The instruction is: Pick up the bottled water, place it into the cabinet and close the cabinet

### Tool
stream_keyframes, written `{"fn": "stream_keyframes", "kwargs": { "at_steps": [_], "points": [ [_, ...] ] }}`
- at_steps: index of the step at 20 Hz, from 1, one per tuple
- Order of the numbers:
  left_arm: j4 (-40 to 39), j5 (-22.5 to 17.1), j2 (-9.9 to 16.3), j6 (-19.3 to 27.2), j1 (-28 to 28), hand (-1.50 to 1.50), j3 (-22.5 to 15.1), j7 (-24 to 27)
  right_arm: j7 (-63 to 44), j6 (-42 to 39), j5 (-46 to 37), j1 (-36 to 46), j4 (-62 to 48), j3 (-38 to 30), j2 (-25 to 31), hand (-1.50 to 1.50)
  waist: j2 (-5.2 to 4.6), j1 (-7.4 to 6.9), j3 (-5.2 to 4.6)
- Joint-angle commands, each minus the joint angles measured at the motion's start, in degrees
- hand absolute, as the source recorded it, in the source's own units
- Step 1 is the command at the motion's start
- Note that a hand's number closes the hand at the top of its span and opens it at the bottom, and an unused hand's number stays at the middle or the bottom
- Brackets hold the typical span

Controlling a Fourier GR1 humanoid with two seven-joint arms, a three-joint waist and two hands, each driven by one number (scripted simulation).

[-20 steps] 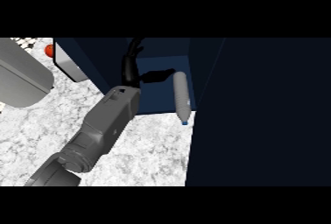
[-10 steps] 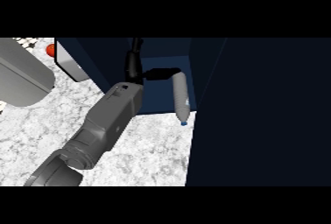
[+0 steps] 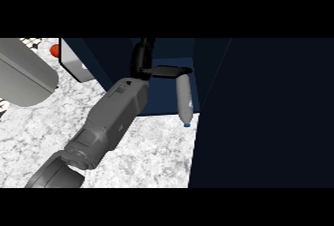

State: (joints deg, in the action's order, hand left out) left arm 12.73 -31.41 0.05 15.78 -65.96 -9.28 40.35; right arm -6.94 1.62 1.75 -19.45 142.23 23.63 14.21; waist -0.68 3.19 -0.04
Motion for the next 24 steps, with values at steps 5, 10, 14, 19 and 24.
{"fn": "stream_keyframes", "kwargs": {
  "at_steps": [5, 10, 14, 19, 24],
  "points": [
    [11.8, -4.3, 0.0, -4.3, 8.8, -1.5, -4.2, -1.7, -2.1, -1.3, 2.9, 0.3, 2.4, -4.9, 0.7, -1.5, 0.93, -2.31, 0.06],
    [25.6, -6.5, 0.0, -0.8, 18.3, -1.5, -12.3, -5.4, -5.0, 0.6, -0.8, 1.0, 4.6, -0.7, -1.0, -1.5, 1.35, -3.24, 0.03],
    [37.2, -4.6, 1.8, 0.4, 25.7, 1.5, -13.0, -11.0, -5.7, 0.5, -3.2, 0.7, 5.1, -0.5, 0.3, -1.5, 1.71, -5.23, 0.02],
    [48.8, -2.0, 3.2, 3.8, 36.0, 1.5, -17.4, -11.7, -8.2, -4.5, -2.1, 3.1, 6.4, -1.8, 6.3, 1.5, 1.36, -4.73, 0.01],
    [64.0, -1.1, 9.7, 4.9, 46.5, 1.5, -19.9, -15.7, -11.5, -7.2, -3.4, 2.7, 6.3, 4.1, 9.0, 1.5, 1.45, -4.8, 0.01]
  ]
}}
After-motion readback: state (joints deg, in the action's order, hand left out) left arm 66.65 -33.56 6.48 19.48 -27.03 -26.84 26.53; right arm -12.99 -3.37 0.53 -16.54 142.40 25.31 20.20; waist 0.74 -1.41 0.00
